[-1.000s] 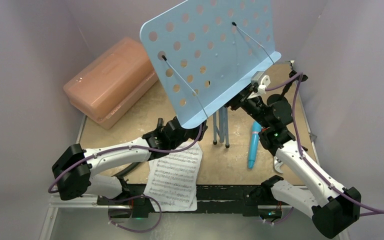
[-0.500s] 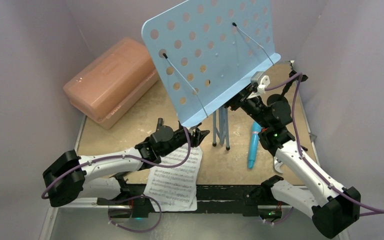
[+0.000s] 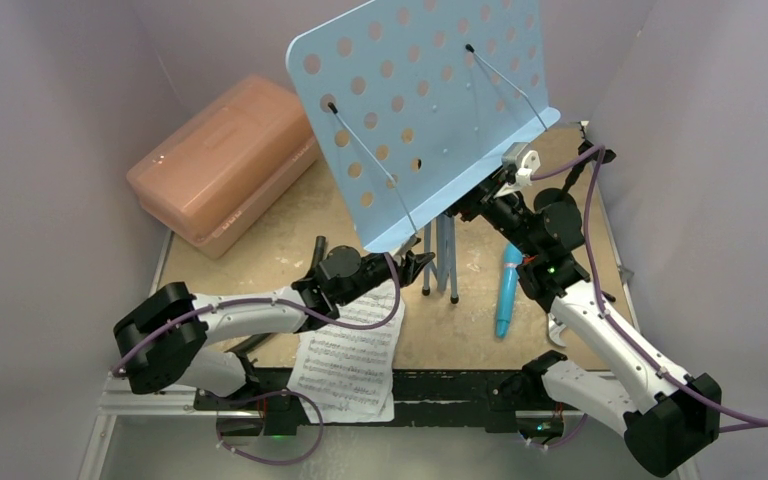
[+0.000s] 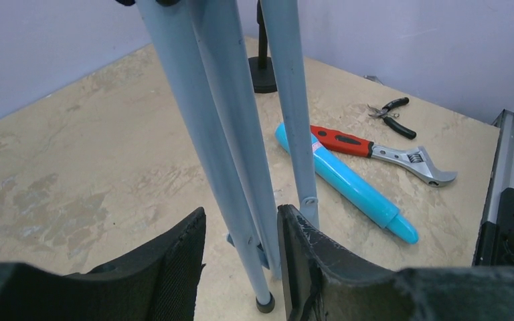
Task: Set up the instrument practice props
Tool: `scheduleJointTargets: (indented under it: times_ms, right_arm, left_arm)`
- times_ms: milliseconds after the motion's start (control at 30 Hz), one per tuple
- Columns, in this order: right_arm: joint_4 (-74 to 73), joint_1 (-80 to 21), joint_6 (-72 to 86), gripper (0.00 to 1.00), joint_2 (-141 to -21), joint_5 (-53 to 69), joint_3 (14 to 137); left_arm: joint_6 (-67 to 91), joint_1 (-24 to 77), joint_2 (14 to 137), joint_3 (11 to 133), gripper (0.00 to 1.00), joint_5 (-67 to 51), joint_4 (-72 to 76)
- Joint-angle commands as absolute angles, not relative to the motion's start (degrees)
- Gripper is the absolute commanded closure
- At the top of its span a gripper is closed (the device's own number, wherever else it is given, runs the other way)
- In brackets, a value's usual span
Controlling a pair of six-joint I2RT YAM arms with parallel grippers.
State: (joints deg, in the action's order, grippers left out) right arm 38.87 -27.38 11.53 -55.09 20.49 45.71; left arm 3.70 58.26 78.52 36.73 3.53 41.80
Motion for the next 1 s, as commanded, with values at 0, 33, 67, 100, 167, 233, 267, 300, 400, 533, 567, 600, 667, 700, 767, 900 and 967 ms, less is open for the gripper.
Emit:
scheduleJointTargets:
  times_ms: [0, 33, 67, 100, 167, 233, 267, 300, 400, 533, 567, 600, 667, 700, 767, 900, 967]
  right_arm:
    - [57.07, -27.42, 12.68, 1.0, -50.46, 19.07, 52.21]
    - [57.11, -27.42, 12.74, 1.0, -50.56, 19.14, 52.33]
    - [57.05, -27.42, 12.78, 1.0, -50.59, 19.22, 52.49]
    - [57.16, -27.44, 12.78, 1.0, -50.7, 19.24, 52.6]
    - [57.22, -27.43, 12.81, 1.0, -50.86, 19.33, 52.89]
    - [57.21, -27.4, 12.78, 1.0, -50.97, 19.26, 53.08]
    - [57.17, -27.42, 12.83, 1.0, -51.1, 19.25, 53.15]
    - [57.21, -27.43, 12.78, 1.0, -51.15, 19.17, 53.25]
    - [57.29, -27.42, 12.67, 1.0, -51.31, 18.95, 53.65]
    - [57.37, -27.42, 12.22, 1.0, -51.7, 18.51, 54.24]
    - [57.58, -27.42, 12.16, 1.0, -51.81, 18.42, 54.49]
    - [57.77, -27.42, 12.14, 1.0, -52.04, 18.38, 54.76]
    - [57.9, -27.47, 11.89, 1.0, -52.6, 18.28, 55.64]
    - [57.94, -27.43, 11.67, 1.0, -52.9, 18.28, 56.34]
    - [58.2, -27.42, 11.35, 1.0, -53.59, 18.19, 57.51]
    - [59.13, -27.43, 11.09, 1.0, -55.09, 18.41, 59.55]
    - [59.85, -27.43, 11.14, 1.0, -55.84, 18.22, 60.18]
  left_arm:
    - [2.65, 58.28, 80.91, 40.28, 0.6, 3.18, 46.82]
    - [2.34, 58.28, 81.35, 40.59, 0.61, 3.06, 46.66]
    - [2.16, 58.33, 81.74, 40.9, 0.62, 2.8, 46.74]
    - [2.1, 58.32, 82.19, 41.14, 0.63, 2.72, 46.88]
    - [1.97, 58.29, 82.99, 41.57, 0.66, 2.64, 47.17]
    - [1.54, 58.28, 83.43, 41.93, 0.7, 2.68, 46.92]
    - [1.41, 58.29, 83.49, 42.01, 0.73, 2.91, 46.78]
    - [1.26, 58.29, 83.43, 41.95, 0.77, 3.09, 46.76]
    - [0.46, 58.29, 83.19, 42.02, 0.89, 3.17, 45.98]
    - [0.26, 58.28, 82.65, 42.17, 1.0, 4.58, 44.32]
    - [-0.92, 58.27, 82.42, 42.1, 1.0, 5.26, 44.22]
    - [-1.43, 58.27, 82.25, 41.99, 1.0, 5.94, 44.14]
    - [-2.04, 58.27, 81.97, 42.0, 1.0, 7.52, 43.76]
    - [-2.47, 58.28, 81.85, 42.08, 1.0, 8.31, 43.57]
    - [-3.41, 58.2, 81.61, 42.22, 1.0, 10.06, 42.99]
    - [-5.28, 57.32, 81.4, 43.37, 1.0, 11.17, 40.2]
    - [-5.94, 56.69, 81.47, 44.09, 1.0, 11.25, 37.73]
